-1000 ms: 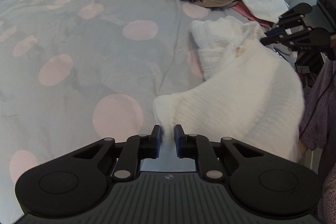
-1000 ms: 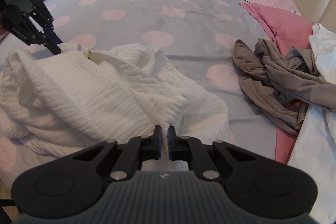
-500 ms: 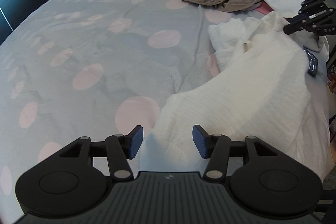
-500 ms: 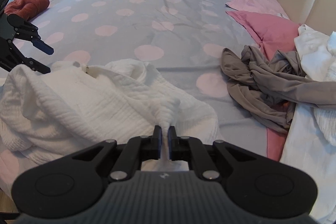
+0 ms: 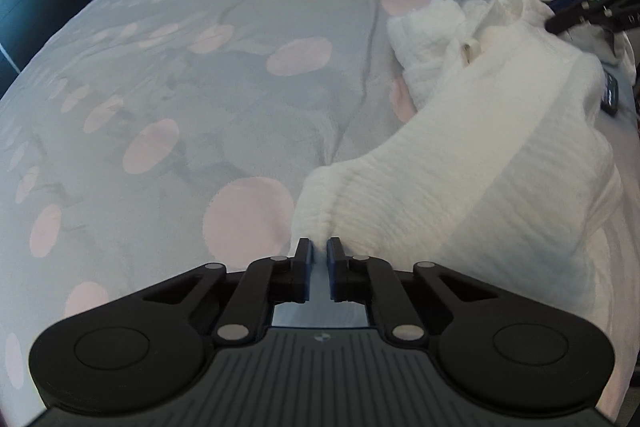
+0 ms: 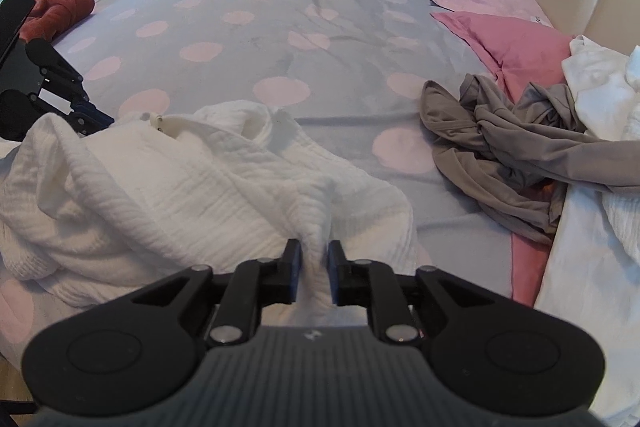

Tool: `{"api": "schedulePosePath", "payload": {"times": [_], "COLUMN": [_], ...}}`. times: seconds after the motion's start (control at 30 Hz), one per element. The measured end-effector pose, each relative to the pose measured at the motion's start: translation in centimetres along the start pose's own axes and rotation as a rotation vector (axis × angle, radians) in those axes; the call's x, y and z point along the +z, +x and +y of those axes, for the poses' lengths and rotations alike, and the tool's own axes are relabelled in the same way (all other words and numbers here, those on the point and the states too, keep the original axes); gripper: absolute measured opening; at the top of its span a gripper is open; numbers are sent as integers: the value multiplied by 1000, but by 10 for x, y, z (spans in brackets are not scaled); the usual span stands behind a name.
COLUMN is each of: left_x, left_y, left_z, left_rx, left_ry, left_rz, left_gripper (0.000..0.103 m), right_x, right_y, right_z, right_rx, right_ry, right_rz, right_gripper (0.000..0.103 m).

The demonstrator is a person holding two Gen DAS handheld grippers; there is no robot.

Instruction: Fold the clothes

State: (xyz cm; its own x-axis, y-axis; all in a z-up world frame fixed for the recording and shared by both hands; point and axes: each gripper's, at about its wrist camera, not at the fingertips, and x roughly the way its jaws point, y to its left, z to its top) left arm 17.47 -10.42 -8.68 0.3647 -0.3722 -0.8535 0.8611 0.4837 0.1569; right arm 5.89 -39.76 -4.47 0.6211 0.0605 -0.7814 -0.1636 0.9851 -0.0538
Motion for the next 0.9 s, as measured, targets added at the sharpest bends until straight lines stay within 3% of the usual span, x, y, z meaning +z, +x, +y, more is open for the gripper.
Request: {"api": "schedulePosePath", "payload": {"times": [0.2,0.4,0.47,0.57,0.6,0.8,0.9], "left_x": [0,-8,-12,-17,-19,-25,-23], "left_y": [-34,-77,-81,-82,-80,-62,-54], "left_z": [6,12,12,9,6,-7,-4], "left_rx": [-29,-76,-100,-132,-141,-114,-110], "left_ry": [-37,-111,-124,-132,-131,-89,-107], "left_rz": [-40,-82,-85,-84,-82,-64,-62], "left_gripper": [5,5,5,5,5,5,12], "right_x": [0,0,-1,-3,-4,-7,-7], "right_y": [-8,-5,-2,4,4,6,7], "right_z": [-11,-1,0,-1,0,5,7], "right_rx": [9,28,26,27,28,29,27], "right_ry": [78,36,28,19,10,-22,-25], "right_rz": [-33,-45,-36,-9,-5,7,10], "right_gripper": [48,49,43,27,7,7,8]}}
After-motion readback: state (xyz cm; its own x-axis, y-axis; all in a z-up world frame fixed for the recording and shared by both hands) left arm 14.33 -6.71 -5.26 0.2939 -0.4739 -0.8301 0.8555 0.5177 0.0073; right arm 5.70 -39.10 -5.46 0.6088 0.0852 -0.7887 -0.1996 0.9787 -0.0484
